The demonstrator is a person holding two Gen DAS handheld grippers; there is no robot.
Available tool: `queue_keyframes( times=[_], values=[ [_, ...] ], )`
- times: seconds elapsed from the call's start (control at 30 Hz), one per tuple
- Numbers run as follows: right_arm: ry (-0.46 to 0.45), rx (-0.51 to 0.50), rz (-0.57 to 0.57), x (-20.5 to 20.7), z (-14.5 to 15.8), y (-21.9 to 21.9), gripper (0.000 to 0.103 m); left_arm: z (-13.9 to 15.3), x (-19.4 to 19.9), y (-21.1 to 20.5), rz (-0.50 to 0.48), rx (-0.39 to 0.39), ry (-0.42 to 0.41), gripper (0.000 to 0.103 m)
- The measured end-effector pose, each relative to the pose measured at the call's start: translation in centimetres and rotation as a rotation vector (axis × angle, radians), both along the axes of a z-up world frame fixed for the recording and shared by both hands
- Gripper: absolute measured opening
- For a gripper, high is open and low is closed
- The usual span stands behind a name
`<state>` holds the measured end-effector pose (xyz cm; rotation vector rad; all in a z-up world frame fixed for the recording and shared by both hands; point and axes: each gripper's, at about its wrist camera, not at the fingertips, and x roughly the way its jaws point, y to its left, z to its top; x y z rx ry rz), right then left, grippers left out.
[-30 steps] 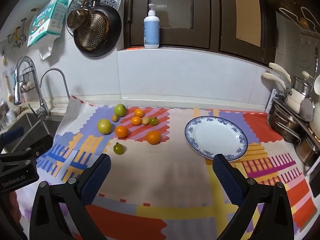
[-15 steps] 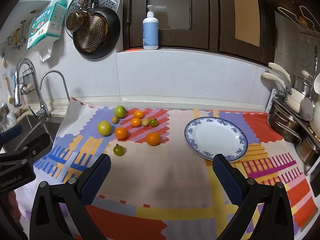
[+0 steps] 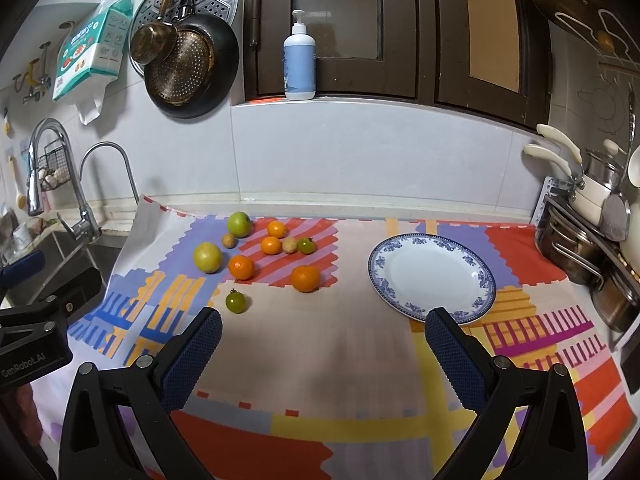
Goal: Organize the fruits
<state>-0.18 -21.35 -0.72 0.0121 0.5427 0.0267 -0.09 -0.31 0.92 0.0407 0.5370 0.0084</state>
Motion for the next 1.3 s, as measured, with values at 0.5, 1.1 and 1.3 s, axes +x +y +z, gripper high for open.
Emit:
queue_keyframes(
  times=[0.5, 1.1, 1.3],
  values=[
    [0.007, 0.002, 0.0, 0.17, -0.12, -0.19, 0.102, -0.08, 0.16, -0.08, -0.003, 0.0, 0.004, 0.103],
    [0.017, 0.002, 0.01, 0.62, -0.53, -0.05, 0.102, -0.42, 0.28, -0.2, -0.008, 0.002, 0.01, 0.103],
    [0.022, 0.001, 0.013, 0.74, -0.74, 0.08, 0.102, -0.77, 0.6, -0.28, -0.009, 0.003, 0.021, 0.103]
  ],
)
